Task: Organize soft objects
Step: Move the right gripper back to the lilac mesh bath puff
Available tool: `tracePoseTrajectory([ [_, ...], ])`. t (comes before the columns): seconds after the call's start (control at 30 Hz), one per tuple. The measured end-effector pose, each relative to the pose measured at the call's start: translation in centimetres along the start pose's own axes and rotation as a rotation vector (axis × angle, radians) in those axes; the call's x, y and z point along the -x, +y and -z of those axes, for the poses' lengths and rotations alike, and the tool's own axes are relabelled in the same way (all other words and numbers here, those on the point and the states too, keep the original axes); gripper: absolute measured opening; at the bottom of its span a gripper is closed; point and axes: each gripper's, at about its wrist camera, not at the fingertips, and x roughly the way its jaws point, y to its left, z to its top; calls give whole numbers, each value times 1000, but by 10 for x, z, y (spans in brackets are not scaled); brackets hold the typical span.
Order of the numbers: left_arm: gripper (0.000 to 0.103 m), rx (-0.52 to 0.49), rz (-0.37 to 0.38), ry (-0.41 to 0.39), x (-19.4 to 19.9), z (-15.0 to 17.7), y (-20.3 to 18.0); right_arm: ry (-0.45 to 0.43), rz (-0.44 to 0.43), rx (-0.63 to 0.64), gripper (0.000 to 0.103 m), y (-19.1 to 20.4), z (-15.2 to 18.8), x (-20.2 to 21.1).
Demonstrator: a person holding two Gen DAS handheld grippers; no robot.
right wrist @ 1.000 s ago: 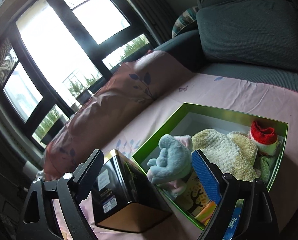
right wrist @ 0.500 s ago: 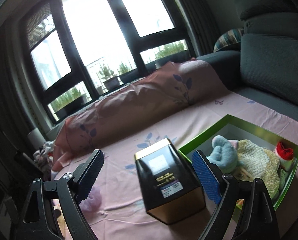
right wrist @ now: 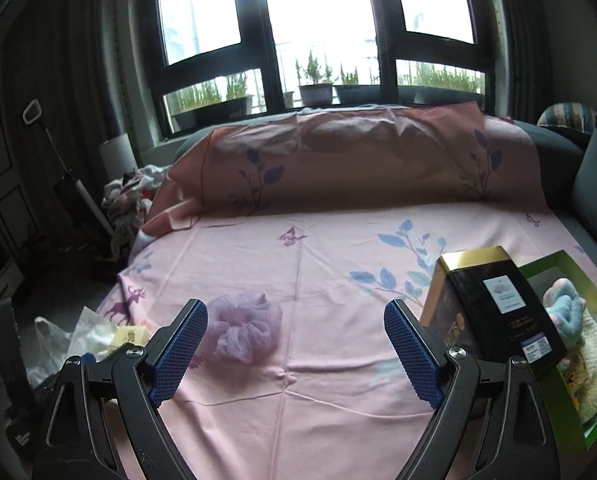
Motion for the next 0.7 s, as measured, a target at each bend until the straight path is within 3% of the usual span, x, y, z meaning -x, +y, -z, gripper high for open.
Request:
tracePoseTrajectory([
  [0.17,99,6,-1,35,-7,1,1,175,-114,1,91,18,5,-67],
  [0.4,99,5,-10,76,-13,1,-2,383,-90,-14,88,25,26,-166],
  [0.47,99,-6,-17,75,-14,2,-6,388,-53,-3,68,25,34,-182],
  [0.5,99,-15,-13,77,-15,1,-7,395,-38,2,64,24,38,-188],
  [0.63,99,-20,-14,79,-16,1,-9,392,-90,-61,19,15,44,-188],
  [0.7,99,-14,-16,86,-17,2,-8,397,-114,-58,13,15,42,-179],
])
